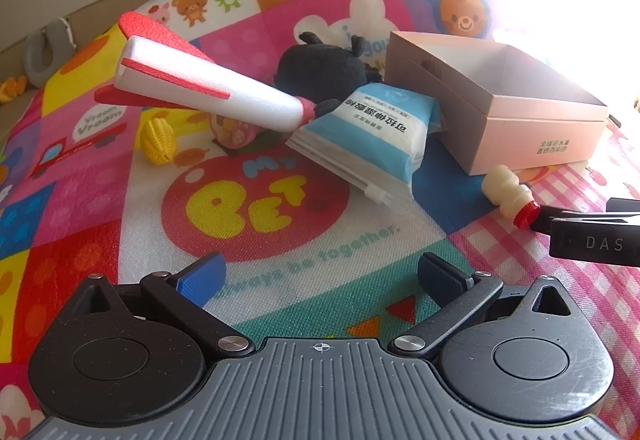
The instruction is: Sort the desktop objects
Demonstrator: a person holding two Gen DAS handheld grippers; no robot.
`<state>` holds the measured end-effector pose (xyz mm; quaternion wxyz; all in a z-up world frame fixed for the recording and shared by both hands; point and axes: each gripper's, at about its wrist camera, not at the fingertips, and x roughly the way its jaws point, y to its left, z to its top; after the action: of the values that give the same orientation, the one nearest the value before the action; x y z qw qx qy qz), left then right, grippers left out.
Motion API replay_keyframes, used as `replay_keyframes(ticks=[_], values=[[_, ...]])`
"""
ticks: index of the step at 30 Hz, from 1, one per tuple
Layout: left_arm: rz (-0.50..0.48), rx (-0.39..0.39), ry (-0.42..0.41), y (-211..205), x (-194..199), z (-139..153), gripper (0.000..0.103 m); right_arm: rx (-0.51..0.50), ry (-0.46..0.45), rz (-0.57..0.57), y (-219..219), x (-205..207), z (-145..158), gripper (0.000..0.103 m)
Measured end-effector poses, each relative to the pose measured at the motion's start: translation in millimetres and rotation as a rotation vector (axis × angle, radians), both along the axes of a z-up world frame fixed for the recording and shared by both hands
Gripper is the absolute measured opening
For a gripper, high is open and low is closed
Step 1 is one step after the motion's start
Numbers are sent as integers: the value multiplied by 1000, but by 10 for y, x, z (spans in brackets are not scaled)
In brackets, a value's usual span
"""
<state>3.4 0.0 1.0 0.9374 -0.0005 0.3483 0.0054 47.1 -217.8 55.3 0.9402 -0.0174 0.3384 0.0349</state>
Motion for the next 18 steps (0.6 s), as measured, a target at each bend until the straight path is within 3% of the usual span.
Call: replay_keyframes(ticks=[18], values=[[-4, -1, -7, -9, -29, 13, 103, 0, 0, 0, -2, 2, -2, 103]])
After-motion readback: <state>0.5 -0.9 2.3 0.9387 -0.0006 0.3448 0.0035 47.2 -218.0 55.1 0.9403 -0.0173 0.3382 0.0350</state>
